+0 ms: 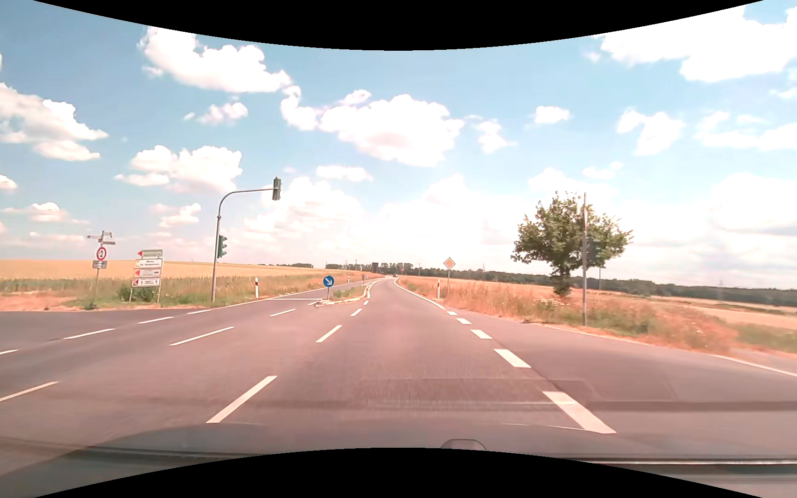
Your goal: Follow the waypoints while adhering to traffic rules and regulations
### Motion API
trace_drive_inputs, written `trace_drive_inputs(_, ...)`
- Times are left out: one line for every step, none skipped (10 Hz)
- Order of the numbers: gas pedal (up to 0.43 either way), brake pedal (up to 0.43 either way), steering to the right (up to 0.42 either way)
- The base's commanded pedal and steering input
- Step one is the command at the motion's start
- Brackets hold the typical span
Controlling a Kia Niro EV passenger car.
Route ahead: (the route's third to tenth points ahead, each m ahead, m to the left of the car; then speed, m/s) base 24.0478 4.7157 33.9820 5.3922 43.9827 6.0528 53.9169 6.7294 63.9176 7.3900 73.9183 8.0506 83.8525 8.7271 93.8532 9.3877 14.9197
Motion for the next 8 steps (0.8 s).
trace_drive_inputs(0.169, 0.0, -0.025)
trace_drive_inputs(0.169, 0.0, -0.025)
trace_drive_inputs(0.169, 0.0, -0.025)
trace_drive_inputs(0.169, 0.0, -0.025)
trace_drive_inputs(0.169, 0.0, -0.025)
trace_drive_inputs(0.169, 0.0, -0.025)
trace_drive_inputs(0.169, 0.0, -0.025)
trace_drive_inputs(0.169, 0.0, -0.025)
